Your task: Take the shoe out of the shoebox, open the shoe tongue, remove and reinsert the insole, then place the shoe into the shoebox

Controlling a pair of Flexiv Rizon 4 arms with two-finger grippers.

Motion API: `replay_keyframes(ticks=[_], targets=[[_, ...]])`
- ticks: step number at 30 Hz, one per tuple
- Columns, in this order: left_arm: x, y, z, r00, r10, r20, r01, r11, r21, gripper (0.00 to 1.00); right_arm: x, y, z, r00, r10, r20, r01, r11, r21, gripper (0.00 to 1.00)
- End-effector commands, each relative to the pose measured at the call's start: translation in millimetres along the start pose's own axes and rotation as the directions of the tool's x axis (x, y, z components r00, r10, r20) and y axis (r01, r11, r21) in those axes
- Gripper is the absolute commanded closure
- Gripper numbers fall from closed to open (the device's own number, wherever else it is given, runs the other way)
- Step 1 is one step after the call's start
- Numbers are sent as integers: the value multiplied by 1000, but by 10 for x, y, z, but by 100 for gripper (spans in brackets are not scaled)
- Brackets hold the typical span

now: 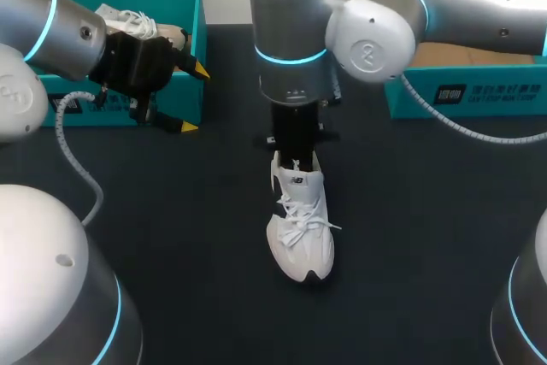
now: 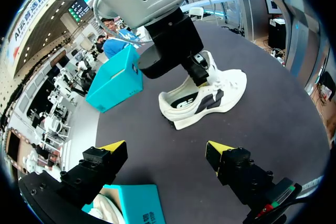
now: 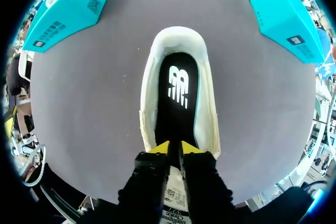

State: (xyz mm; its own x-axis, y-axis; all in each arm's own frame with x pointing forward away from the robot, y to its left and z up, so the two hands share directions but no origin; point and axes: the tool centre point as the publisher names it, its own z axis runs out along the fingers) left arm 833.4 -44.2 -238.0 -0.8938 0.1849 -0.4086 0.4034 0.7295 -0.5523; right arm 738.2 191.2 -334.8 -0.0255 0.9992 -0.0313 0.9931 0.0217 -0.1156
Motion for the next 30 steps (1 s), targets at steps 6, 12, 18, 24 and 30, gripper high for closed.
replay_keyframes(ticks=[6,12,18,24,30], targets=[[8,-5,-4,1000,0,0,0,1000,-3,0,-77,69,48,997,17,-71,-18,1000,-13,0],[8,-5,-4,1000,0,0,0,1000,-3,0,-98,105,25,995,6,-95,0,998,63,0],[8,-5,-4,1000,0,0,0,1000,-3,0,-122,135,-13,996,-5,-91,13,995,96,0],[8,-5,-4,1000,0,0,0,1000,-3,0,-117,127,-13,996,-11,-91,20,994,105,0],[8,-5,-4,1000,0,0,0,1000,-3,0,-94,10,-191,998,7,-70,0,995,97,0]])
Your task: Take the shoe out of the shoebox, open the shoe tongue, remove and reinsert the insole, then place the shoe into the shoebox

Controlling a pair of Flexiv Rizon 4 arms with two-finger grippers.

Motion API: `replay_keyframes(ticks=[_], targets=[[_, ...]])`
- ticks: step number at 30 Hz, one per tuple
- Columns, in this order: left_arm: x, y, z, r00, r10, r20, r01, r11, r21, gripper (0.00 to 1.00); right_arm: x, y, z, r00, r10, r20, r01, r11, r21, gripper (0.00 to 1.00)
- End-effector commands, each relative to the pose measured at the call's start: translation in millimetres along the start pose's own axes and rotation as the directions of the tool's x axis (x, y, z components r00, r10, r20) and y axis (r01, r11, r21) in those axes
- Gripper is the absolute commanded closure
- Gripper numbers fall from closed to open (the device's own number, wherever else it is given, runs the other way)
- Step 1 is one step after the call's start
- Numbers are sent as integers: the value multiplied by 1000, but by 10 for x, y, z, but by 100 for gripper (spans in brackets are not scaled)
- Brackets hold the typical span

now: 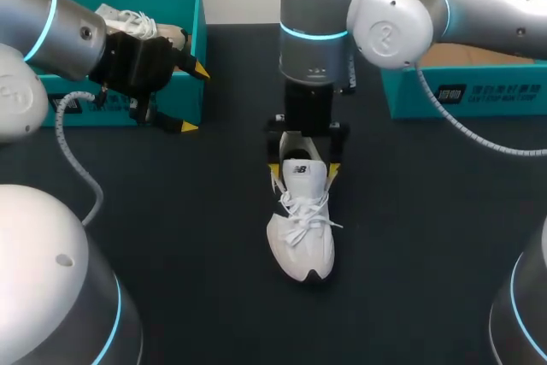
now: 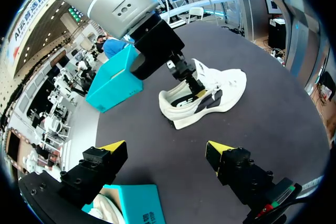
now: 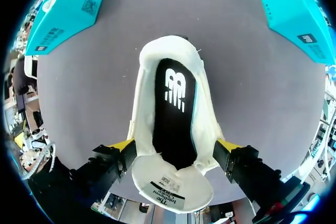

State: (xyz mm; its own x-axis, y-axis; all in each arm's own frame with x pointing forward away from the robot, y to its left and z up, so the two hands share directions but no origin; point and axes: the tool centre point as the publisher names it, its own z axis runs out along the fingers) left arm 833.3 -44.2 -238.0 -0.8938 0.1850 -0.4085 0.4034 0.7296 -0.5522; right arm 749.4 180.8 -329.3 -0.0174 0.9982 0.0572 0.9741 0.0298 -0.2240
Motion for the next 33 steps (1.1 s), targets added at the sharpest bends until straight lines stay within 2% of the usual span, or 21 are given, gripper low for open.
replay_keyframes(ticks=[1,10,18,19,20,21,22,25,31,33], targets=[[8,-5,-4,1000,0,0,0,1000,-3,0,30,-151,-152,1000,15,20,-14,1000,-15,0],[8,-5,-4,1000,0,0,0,1000,-3,0,86,-495,-402,996,71,53,-69,997,-40,0],[8,-5,-4,1000,0,0,0,1000,-3,0,155,-734,-286,992,119,34,-118,993,-21,0],[8,-5,-4,1000,0,0,0,1000,-3,0,157,-742,-271,992,124,34,-123,992,-26,9],[8,-5,-4,1000,0,0,0,1000,-3,0,157,-745,-263,991,128,34,-127,991,-29,51],[8,-5,-4,1000,0,0,0,1000,-3,0,163,-755,-258,991,127,29,-127,992,-21,59],[8,-5,-4,1000,0,0,0,1000,-3,0,165,-755,-258,991,129,27,-129,991,-27,71],[8,-5,-4,1000,0,0,0,1000,-3,0,160,-729,-234,991,128,28,-127,991,-29,74],[8,-5,-4,1000,0,0,0,1000,-3,0,110,-632,-196,993,113,34,-112,993,-35,69],[8,-5,-4,1000,0,0,0,1000,-3,0,93,-588,-223,994,102,34,-101,994,-42,70]])
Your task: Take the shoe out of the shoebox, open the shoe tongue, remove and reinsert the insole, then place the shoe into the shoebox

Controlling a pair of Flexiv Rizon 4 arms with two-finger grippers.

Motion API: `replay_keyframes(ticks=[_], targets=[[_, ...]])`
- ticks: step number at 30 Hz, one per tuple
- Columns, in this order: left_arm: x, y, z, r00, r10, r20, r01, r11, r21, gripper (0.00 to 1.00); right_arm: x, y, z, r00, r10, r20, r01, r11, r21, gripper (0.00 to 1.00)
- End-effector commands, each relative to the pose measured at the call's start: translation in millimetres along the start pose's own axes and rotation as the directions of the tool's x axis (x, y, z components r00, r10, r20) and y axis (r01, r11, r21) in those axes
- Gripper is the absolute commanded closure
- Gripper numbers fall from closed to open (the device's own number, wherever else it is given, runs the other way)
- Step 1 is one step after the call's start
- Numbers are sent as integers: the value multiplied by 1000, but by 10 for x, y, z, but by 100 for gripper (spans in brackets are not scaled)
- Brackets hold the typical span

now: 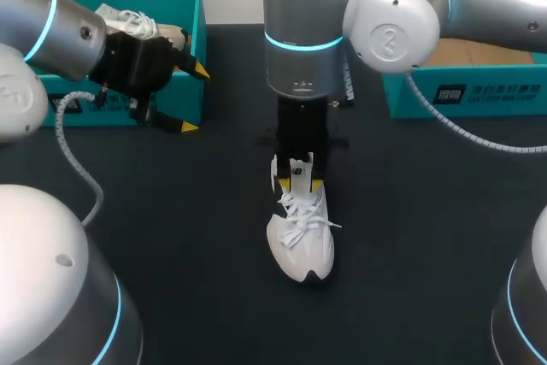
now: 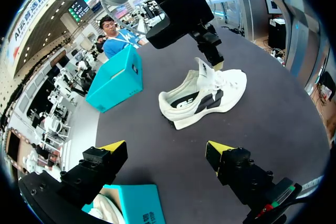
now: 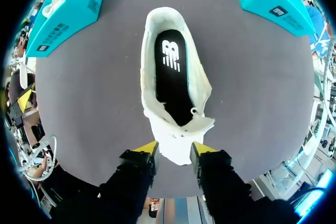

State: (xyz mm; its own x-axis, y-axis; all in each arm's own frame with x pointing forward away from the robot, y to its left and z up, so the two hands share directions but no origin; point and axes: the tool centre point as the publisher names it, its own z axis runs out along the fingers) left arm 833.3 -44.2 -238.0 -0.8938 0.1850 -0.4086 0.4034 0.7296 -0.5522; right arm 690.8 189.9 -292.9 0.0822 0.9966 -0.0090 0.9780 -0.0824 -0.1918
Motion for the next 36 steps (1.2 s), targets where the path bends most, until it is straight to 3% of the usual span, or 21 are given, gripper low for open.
replay_keyframes(ticks=[1,10,18,29,36], targets=[[8,-5,-3,1000,0,0,0,1000,-3,0,-28,102,0,1000,-21,-2,21,1000,1,70],[8,-5,-3,1000,0,0,0,1000,-3,0,-71,386,118,996,-89,-8,88,996,-24,68],[8,-5,-3,1000,0,0,0,1000,-3,0,-138,292,-64,997,-73,13,73,996,-50,70],[8,-5,-3,1000,0,0,0,1000,-3,0,-74,617,118,991,-129,-37,126,989,-84,71],[8,-5,-3,1000,0,0,0,1000,-3,0,-99,674,141,988,-152,-15,151,985,-78,72]])
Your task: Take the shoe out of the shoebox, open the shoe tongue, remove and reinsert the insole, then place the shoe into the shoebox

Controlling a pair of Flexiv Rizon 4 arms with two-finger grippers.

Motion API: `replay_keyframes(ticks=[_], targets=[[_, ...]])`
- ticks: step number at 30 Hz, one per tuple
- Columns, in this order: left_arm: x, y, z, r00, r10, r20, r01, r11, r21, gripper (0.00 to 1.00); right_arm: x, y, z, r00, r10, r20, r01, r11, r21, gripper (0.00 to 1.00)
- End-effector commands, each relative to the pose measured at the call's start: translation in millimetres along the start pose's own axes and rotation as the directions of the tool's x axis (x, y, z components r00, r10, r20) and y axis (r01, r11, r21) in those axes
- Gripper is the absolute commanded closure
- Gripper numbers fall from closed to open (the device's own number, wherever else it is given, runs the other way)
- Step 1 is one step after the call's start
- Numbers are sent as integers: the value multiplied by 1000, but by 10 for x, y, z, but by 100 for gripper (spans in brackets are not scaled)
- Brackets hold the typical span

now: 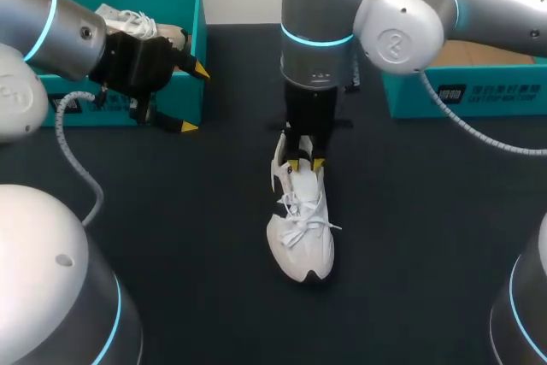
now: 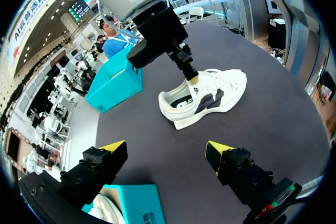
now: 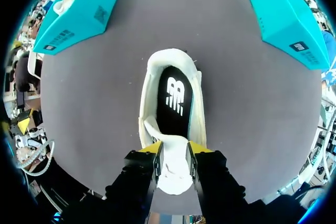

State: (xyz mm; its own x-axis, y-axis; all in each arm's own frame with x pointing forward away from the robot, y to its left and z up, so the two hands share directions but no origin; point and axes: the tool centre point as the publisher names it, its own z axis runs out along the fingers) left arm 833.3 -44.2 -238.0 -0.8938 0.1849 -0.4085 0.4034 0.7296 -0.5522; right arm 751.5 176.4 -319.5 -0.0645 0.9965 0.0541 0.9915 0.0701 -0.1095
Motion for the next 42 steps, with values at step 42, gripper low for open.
replay_keyframes(ticks=[42], targets=[[8,-5,-3,1000,0,0,0,1000,-3,0,39,-145,81,999,38,-10,-38,999,33,65]])
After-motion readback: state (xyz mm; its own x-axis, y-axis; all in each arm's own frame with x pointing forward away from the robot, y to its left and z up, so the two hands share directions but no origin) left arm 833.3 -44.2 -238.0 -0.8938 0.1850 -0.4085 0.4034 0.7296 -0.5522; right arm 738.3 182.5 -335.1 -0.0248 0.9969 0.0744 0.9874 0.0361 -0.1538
